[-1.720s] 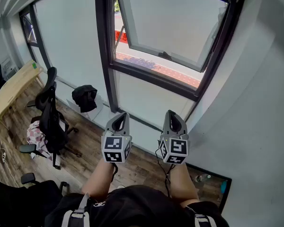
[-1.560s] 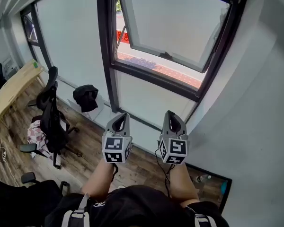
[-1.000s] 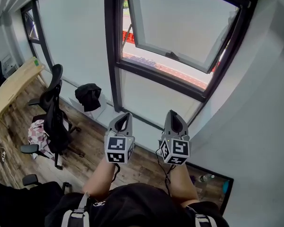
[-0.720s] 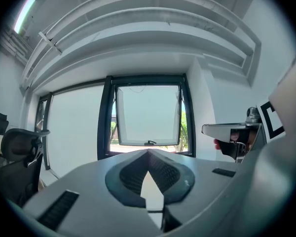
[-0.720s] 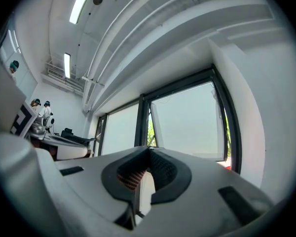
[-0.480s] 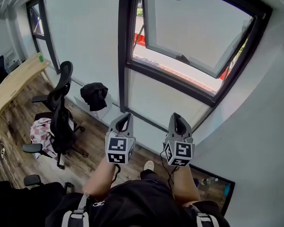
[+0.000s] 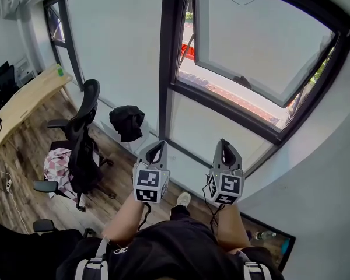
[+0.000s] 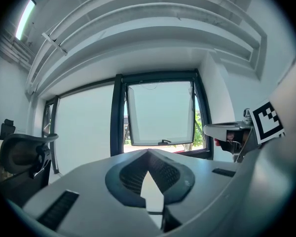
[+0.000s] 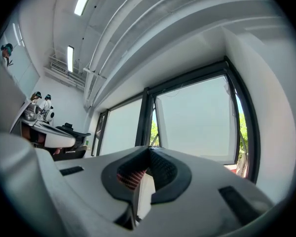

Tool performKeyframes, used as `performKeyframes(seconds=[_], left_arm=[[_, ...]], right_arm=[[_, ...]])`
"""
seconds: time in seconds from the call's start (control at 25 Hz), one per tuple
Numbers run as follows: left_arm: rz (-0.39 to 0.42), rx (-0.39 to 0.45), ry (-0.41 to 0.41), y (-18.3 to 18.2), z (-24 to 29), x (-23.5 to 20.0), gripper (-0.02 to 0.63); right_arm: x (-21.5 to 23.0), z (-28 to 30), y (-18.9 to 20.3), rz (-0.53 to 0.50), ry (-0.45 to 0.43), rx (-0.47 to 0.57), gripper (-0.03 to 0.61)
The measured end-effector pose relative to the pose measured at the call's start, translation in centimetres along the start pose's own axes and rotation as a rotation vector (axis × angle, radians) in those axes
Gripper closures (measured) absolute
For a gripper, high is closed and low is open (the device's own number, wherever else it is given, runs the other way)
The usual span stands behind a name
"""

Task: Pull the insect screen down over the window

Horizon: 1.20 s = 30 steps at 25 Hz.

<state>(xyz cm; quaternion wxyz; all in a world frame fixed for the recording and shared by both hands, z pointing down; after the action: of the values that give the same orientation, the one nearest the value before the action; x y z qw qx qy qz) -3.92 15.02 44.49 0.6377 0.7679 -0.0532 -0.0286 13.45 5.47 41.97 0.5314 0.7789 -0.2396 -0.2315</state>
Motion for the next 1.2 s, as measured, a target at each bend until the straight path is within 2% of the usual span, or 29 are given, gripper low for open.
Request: performKeyframes(seconds=[0.36,0.72,0.92,1.2], left_arm=[[-0.019,-0.015,-0.005,2.4,9.2,-3.6,0.600],[-0.082,-0.010,0.029,6.6,19.9,-5.2,0.600],[-0.093,0.012,0.091,6.8,28.4,-4.9,0.600],[-0.087,0.041,0.193,5.5,37.5,-4.7,0.600]], right_arm=[[2.1,9.2,3.7,-0.019,0.005,-0.031,0.572],[5.5,18.3,8.6,-0.075,0.007,-0.050,0.572],[9.3,24.0,10.9,-0.085,0.041,-0.058,0.572],[13.8,29.3,10.5,-0.108,0.133,-0.038,0.572]])
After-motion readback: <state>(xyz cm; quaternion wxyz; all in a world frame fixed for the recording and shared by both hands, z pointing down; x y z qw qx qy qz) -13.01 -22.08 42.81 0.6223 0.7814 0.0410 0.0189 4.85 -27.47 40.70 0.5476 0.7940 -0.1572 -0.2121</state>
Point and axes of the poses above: the fingertips, and each gripper's own axes: z forward along the fingers, x to its right, y out of its underside, the point moved 2 cm from there along -z, backward along the fingers, and after that the axes turned 14 degrees about x, right-handed, at the moved point
